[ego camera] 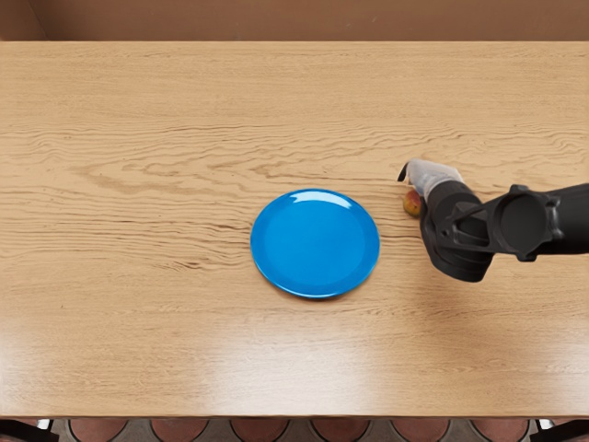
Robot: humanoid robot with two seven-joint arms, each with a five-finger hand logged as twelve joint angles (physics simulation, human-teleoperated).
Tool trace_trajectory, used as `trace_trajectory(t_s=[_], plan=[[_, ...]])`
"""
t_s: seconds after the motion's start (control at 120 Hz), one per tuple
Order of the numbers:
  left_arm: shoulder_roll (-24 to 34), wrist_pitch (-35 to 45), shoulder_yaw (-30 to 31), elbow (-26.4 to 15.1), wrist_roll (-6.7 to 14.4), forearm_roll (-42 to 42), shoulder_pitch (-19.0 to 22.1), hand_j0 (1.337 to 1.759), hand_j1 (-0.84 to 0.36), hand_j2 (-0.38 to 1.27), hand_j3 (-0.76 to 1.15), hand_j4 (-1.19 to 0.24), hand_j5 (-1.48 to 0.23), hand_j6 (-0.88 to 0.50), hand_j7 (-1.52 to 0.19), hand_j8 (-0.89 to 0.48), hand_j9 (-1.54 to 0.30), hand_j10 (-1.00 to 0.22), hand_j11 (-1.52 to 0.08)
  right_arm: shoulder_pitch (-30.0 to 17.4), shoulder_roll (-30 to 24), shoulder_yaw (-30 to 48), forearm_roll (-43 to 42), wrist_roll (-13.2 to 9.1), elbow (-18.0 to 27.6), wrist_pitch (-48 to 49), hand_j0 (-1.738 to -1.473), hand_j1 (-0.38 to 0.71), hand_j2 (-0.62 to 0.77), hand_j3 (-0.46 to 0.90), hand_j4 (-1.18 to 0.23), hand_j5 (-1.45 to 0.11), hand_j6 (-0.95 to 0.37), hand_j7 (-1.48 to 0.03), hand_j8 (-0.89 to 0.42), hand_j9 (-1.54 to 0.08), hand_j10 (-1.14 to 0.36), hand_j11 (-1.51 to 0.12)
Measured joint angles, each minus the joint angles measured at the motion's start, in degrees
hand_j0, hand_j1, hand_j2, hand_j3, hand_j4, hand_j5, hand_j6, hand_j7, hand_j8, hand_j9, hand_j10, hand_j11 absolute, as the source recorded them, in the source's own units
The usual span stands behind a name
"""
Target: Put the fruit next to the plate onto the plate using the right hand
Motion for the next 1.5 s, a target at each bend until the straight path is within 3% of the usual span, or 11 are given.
trace_trajectory(t_s=[0.267,0.533,0.625,0.783,0.892,1.05,1.125,1.5], plan=[[0.0,0.0,-0.01,0.0,0.0,0.0,0.0,1.658,0.35,0.0,0.0,0.0,0.0,0.0,0.0,0.0,0.0,0.0,0.0,-0.35,0.01,0.03,0.05,-0.01,-0.04,0.0,-1.658,0.15,-0.08,0.0,-0.42,-0.55,-0.42,-0.55,-0.42,-0.55,-0.42,-0.55],[0.0,0.0,0.01,0.0,0.0,0.0,0.0,1.658,0.35,0.0,0.0,0.0,0.0,0.0,0.0,0.0,0.0,0.0,0.0,-1.2,0.0,1.35,-0.06,-0.07,-0.23,-0.12,-1.655,0.26,-0.07,0.0,-0.56,-0.66,-0.45,-0.69,-0.41,-0.68,-0.55,-0.68],[0.0,0.0,0.01,0.0,0.0,0.0,0.0,1.658,0.35,0.0,0.0,0.0,0.0,0.0,0.0,0.0,0.0,0.0,0.0,-1.47,-0.01,1.59,-0.08,-0.2,-0.45,-0.09,-1.649,0.26,-0.08,0.0,-0.6,-0.73,-0.43,-0.75,-0.38,-0.74,-0.6,-0.74],[0.0,0.0,0.0,0.0,0.0,0.0,0.0,1.658,0.35,0.0,0.0,0.0,0.0,0.0,0.0,0.0,0.0,0.0,0.0,-1.6,0.02,1.9,-0.02,-0.28,-0.63,0.07,-1.642,0.26,-0.07,0.0,-0.66,-0.88,-0.38,-0.86,-0.32,-0.88,-0.54,-0.88],[0.0,0.0,0.01,0.0,0.0,0.0,0.0,1.658,0.35,0.0,0.0,0.0,0.0,0.0,0.0,0.0,0.0,0.0,0.0,-1.62,-0.03,2.34,0.04,-0.06,-0.66,0.05,-1.644,0.29,0.09,0.0,-0.7,-0.94,-0.41,-0.92,-0.33,-0.95,-0.58,-0.95],[0.0,0.0,0.0,0.0,0.0,0.0,0.0,1.658,0.35,0.0,0.0,0.0,0.0,0.0,0.0,0.0,0.0,0.0,0.0,-1.4,-0.06,3.01,0.09,-0.01,-0.63,0.03,-1.648,0.27,0.27,0.0,-0.75,-0.98,-0.5,-0.98,-0.44,-0.99,-0.69,-1.01],[0.0,0.0,0.02,0.0,0.0,0.0,0.0,1.658,0.35,0.0,0.0,0.0,0.0,0.0,0.0,0.0,0.0,0.0,0.0,-1.29,-0.09,3.95,0.15,-0.2,-0.62,0.12,-1.649,0.23,0.2,0.0,-0.75,-1.01,-0.5,-0.99,-0.44,-1.02,-0.69,-1.04],[0.0,0.0,0.01,0.0,0.0,0.0,0.0,1.658,0.35,0.0,0.0,0.0,0.0,0.0,0.0,0.0,0.0,0.0,0.0,2.77,-0.08,7.23,0.13,-3.08,1.0,0.19,-1.652,0.19,0.19,0.0,-0.75,-1.07,-0.51,-1.02,-0.44,-1.06,-0.7,-1.07]])
